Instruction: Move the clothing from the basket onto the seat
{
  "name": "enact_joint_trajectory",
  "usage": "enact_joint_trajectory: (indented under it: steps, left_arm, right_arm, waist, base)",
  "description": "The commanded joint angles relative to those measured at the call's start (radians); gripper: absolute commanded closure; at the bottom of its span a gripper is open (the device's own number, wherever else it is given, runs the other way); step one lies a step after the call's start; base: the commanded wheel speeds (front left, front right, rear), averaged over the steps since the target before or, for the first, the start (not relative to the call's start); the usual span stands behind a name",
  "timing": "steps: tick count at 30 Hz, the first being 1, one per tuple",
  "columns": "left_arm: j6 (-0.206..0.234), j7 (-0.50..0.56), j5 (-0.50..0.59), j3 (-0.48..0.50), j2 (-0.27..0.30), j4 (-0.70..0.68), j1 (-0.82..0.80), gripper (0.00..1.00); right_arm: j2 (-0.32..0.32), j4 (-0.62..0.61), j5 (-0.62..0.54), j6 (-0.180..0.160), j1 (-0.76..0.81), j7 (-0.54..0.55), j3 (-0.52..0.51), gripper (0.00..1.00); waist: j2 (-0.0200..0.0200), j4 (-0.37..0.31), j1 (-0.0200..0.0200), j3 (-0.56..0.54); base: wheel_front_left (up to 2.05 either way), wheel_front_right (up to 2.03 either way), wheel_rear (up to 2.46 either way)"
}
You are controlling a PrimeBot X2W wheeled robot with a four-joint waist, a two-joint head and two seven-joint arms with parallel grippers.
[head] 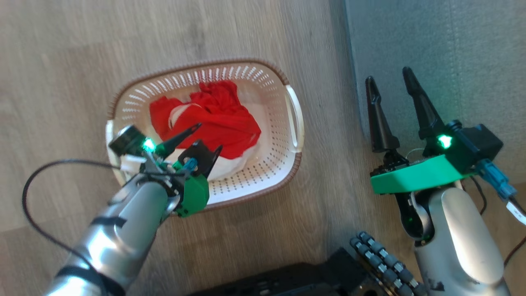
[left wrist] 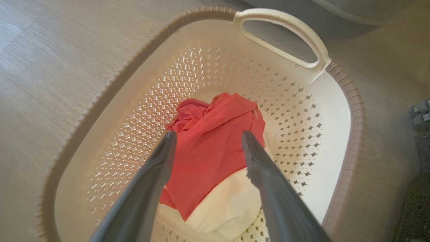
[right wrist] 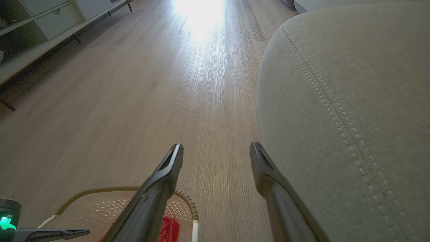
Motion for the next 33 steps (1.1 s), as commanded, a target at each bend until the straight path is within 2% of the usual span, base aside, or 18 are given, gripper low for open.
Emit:
enact_joint_trajectory:
  steps: [1,7,15,24,33]
  left_arm:
    - [-0.002,-0.01,0.014,0.008,0.021,-0.005,-0.021,0.0]
    - [-0.011,-0.01,0.048,-0.087,0.034,0.114,-0.147,0.0]
    - [-0.012,-0.01,0.059,-0.14,0.043,0.274,-0.269,0.0]
    - [-0.007,0.018,0.046,-0.158,-0.001,0.454,-0.35,0.0]
    - [-0.015,0.128,-0.021,-0.133,0.006,0.495,-0.345,0.0]
  right_arm:
    - [-0.008,-0.038,0.008,0.0,0.009,-0.009,0.019,0.0]
    - [-0.008,-0.073,0.03,0.0,-0.002,-0.009,0.048,0.0]
    - [-0.008,-0.102,0.065,0.0,-0.014,-0.009,0.094,0.0]
    - [-0.008,-0.122,0.081,0.0,0.005,-0.009,0.108,0.0]
    - [-0.008,-0.138,0.093,0.0,0.029,-0.009,0.11,0.0]
  waist:
    - [0.0001,-0.025,-0.0002,0.047]
    - [0.0001,-0.06,-0.0002,0.122]
    - [0.0001,-0.121,-0.0002,0.183]
    - [0.0001,-0.143,-0.0002,0.21]
    - [0.0001,-0.156,-0.0002,0.222]
  base:
    - [0.0,0.0,0.0]
    - [0.0,0.0,0.0]
    - [0.0,0.0,0.0]
    - [0.0,0.0,0.0]
    - [0.0,0.0,0.0]
